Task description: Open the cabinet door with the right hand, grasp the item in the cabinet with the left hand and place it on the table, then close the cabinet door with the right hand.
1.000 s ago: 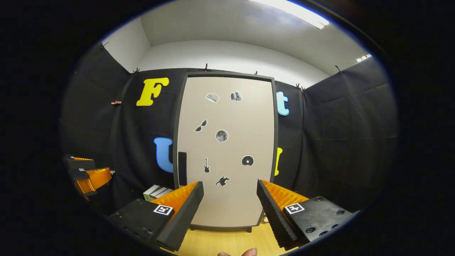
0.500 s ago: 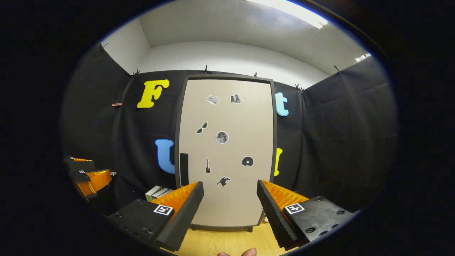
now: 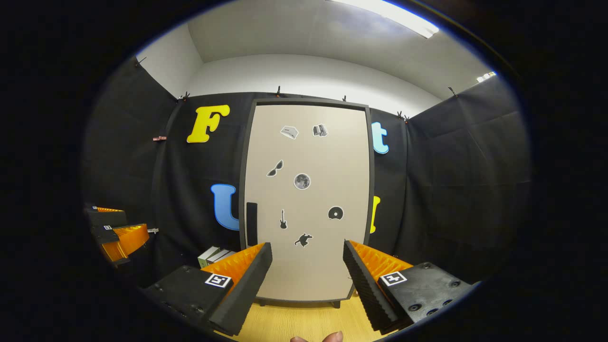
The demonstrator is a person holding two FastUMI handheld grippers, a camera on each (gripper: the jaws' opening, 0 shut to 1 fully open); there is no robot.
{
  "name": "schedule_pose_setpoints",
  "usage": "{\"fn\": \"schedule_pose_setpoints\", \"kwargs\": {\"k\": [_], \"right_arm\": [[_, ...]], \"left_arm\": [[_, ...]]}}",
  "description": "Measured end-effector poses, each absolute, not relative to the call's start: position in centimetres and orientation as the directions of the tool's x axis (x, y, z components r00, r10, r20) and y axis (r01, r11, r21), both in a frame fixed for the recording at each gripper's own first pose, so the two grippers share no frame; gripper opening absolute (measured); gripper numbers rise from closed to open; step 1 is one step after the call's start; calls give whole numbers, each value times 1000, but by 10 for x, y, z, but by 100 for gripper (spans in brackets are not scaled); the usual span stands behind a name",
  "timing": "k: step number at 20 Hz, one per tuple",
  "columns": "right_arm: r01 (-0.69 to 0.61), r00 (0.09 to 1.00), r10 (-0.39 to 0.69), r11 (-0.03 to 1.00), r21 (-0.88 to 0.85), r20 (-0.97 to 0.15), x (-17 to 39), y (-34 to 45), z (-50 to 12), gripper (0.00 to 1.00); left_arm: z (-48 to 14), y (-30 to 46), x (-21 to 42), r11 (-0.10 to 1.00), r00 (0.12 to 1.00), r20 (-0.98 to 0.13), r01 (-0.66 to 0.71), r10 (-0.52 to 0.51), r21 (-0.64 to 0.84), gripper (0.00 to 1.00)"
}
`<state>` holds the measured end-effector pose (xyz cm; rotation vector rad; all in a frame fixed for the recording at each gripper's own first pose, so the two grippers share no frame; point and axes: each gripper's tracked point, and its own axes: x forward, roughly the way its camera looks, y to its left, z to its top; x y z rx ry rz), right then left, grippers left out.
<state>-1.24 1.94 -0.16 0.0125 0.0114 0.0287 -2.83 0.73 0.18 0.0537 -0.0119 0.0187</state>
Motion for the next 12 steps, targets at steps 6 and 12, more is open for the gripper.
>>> {"fn": "schedule_pose_setpoints", "kwargs": {"k": [6,12], "right_arm": [[-99,995,99,994,52,3,27,58,-1,97],[-174,985,175,980,99,-6,89,110,-6,98]], "left_arm": [[-4,29,-43,997,999,-3,-51,51,63,94],[-16,59,-61,994,995,-25,-100,101,40,95]]}}
